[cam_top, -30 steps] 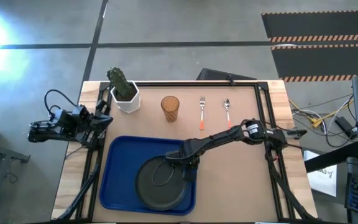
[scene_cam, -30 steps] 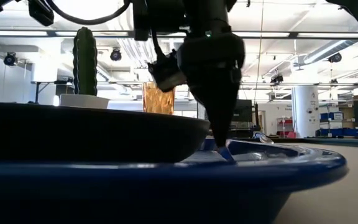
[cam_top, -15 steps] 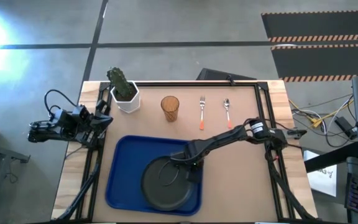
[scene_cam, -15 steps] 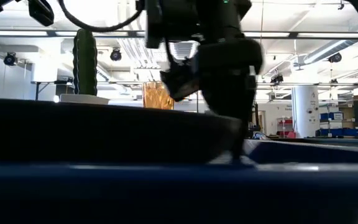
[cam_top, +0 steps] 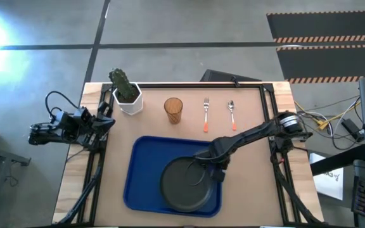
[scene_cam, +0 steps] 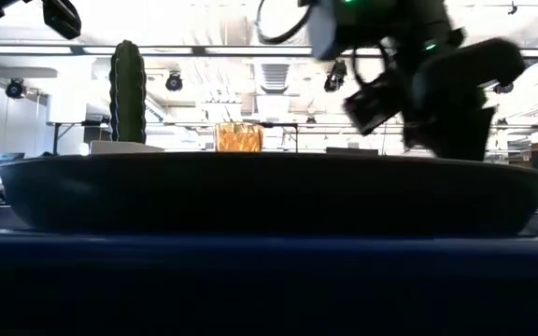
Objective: Pick and place plate/cup/fork/spoon on tray
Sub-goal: Adjust the blue serving tray
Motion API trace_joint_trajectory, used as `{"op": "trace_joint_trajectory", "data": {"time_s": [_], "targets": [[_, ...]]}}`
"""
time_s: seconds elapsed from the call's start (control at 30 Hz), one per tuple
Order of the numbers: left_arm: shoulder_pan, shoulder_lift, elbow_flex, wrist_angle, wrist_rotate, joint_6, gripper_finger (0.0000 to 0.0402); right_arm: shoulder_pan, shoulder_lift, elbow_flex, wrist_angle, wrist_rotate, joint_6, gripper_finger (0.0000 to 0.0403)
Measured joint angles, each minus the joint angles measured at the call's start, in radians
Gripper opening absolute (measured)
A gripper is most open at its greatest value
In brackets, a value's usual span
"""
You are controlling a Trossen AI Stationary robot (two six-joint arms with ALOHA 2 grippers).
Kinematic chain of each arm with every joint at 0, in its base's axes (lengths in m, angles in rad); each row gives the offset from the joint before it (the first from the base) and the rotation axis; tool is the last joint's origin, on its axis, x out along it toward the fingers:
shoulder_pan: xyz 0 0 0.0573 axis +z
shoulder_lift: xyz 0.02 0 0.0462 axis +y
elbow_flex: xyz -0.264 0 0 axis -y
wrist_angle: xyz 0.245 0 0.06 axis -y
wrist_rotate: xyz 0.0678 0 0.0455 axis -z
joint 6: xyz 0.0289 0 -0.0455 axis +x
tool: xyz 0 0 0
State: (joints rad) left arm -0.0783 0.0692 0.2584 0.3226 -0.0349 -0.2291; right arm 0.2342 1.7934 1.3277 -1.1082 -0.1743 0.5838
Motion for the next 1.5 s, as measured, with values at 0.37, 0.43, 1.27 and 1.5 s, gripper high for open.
{"op": "trace_joint_trajectory", "data": {"time_s": [0.37,0.43,1.27,1.5], "targets": [[0.0,0.0,0.0,0.0,-0.025,0.009,0.0,0.018,-0.173,-0.119,0.328,0.072,0.123,0.0008],[0.0,0.0,0.0,0.0,-0.026,0.009,0.0,0.017,-0.173,-0.133,0.329,0.073,0.128,0.0008],[0.0,0.0,0.0,0.0,-0.029,0.008,0.0,0.147,-0.135,-0.304,0.456,0.002,0.31,0.0008],[0.0,0.0,0.0,0.0,-0.031,0.008,0.0,0.152,-0.138,-0.307,0.337,-0.02,0.23,0.0008]]}}
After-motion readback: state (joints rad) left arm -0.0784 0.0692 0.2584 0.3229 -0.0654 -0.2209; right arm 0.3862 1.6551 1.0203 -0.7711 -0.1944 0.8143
